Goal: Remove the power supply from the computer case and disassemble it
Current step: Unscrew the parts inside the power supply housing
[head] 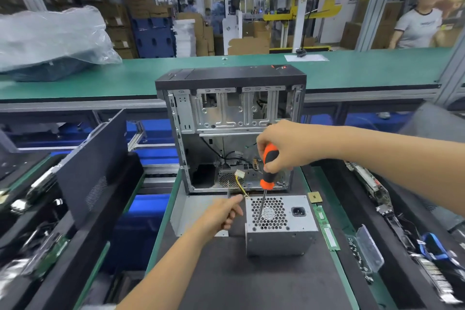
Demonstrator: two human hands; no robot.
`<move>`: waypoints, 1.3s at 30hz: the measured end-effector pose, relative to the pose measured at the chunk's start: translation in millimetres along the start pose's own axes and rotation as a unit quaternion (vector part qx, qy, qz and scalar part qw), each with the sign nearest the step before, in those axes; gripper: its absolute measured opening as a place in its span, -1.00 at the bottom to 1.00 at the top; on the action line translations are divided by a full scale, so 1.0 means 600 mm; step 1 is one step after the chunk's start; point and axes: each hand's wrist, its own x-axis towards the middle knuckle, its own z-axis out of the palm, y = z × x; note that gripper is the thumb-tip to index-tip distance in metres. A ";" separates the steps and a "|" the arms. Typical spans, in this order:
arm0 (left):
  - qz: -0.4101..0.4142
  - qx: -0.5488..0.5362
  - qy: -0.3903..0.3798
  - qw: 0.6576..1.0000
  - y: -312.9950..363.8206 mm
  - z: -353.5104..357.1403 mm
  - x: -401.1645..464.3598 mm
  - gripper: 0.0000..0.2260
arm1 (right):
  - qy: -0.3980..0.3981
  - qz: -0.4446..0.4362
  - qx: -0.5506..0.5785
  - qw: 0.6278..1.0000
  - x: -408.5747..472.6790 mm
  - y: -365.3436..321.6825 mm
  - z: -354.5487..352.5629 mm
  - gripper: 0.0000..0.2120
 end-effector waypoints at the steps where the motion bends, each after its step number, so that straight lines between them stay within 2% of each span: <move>1: 0.005 0.032 -0.021 0.999 -0.007 0.000 -0.004 -0.65 | -0.003 -0.004 -0.005 1.000 0.001 -0.002 0.003 -0.89; 5: 0.016 0.106 -0.081 0.991 -0.018 0.001 -0.016 -0.67 | -0.010 -0.012 -0.005 1.000 0.004 -0.011 0.012 -0.89; 9: 0.023 0.150 -0.085 0.985 -0.017 0.005 -0.015 -0.47 | -0.008 -0.010 -0.006 1.000 0.002 -0.013 0.022 -0.89; 18: 0.030 0.137 -0.089 0.986 -0.021 0.008 -0.013 -0.46 | -0.001 -0.011 -0.008 1.000 -0.003 -0.022 0.034 -0.84; 20: 0.032 0.144 -0.085 0.985 -0.021 0.009 -0.011 -0.45 | 0.003 -0.025 -0.046 0.999 -0.004 -0.031 0.035 -0.78; 23: 0.033 0.156 -0.082 0.984 -0.021 0.008 -0.008 -0.46 | -0.001 -0.038 -0.141 0.989 0.000 -0.054 0.040 -0.56; 25: 0.037 0.162 -0.082 0.983 -0.021 0.008 -0.006 -0.47 | -0.003 -0.028 -0.167 0.985 0.003 -0.068 0.043 -0.48; 29: 0.039 0.158 -0.080 0.983 -0.020 0.009 -0.007 -0.51 | -0.015 -0.061 -0.211 0.975 0.012 -0.083 0.039 -0.54; 35: 0.019 0.149 -0.084 0.985 -0.017 0.011 -0.016 -0.46 | -0.121 -0.093 -0.204 0.967 0.010 -0.078 0.010 -0.80; 39: 0.027 0.153 -0.073 0.985 -0.015 0.011 -0.017 -0.45 | -0.124 -0.176 -0.258 0.942 0.009 -0.092 0.009 -0.84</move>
